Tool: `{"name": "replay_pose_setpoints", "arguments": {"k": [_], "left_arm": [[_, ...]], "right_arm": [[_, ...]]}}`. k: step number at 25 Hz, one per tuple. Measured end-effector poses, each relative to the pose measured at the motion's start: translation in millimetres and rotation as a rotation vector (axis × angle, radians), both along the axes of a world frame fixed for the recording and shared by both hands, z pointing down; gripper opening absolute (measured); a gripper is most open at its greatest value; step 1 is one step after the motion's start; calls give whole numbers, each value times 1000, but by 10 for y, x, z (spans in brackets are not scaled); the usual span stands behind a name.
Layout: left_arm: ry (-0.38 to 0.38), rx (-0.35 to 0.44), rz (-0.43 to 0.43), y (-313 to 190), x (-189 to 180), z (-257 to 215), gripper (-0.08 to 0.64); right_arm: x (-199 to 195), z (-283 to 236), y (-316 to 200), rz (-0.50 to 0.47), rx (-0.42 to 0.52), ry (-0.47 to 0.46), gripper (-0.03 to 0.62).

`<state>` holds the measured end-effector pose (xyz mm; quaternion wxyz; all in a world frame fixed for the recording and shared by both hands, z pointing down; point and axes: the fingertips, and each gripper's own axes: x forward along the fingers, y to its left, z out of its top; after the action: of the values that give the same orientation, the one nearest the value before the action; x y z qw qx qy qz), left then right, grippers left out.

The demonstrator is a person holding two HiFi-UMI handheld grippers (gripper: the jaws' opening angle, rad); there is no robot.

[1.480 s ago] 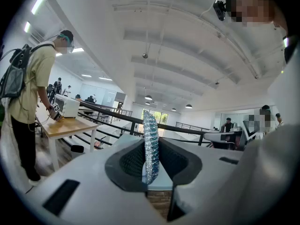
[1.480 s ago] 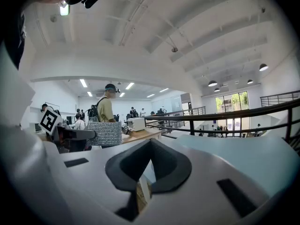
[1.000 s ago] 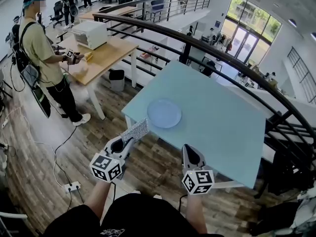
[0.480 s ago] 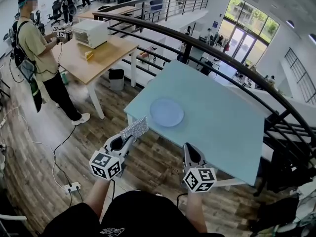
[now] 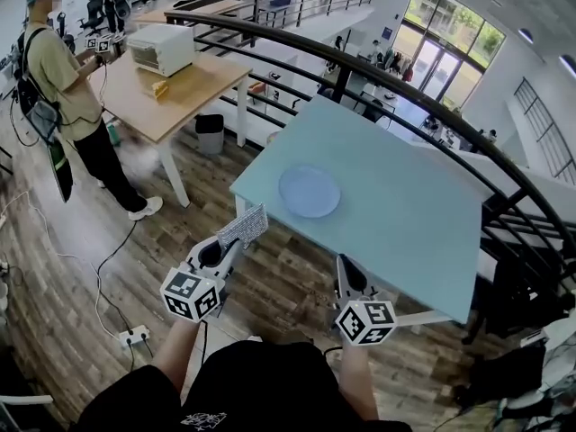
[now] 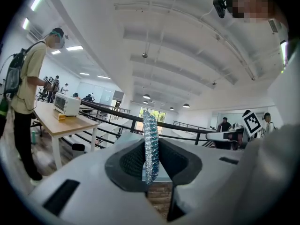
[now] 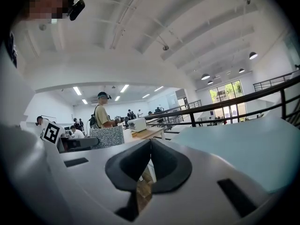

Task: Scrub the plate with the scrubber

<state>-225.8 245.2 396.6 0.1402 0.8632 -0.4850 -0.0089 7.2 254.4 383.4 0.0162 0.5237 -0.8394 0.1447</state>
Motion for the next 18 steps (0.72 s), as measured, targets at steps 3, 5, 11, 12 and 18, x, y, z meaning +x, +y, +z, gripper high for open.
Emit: {"name": "replay_pose_setpoints", "arguments": {"k": [3, 5, 11, 12, 18], "left_arm": [[1, -15, -5, 2, -72, 93, 84], [8, -29, -7, -9, -89, 150, 84], [6, -55, -1, -202, -103, 281, 84], [3, -56, -1, -238, -93, 289, 84], [-12, -65, -8, -559, 21, 330, 84]], "right_arm": [[-55, 27, 11, -3, -5, 12, 6], [-37, 84, -17, 4, -19, 24, 6], [-39, 249, -229, 13, -49, 38, 6], [-47, 264, -277, 9, -51, 36, 6], [-28, 326, -702, -24, -60, 30, 6]]}}
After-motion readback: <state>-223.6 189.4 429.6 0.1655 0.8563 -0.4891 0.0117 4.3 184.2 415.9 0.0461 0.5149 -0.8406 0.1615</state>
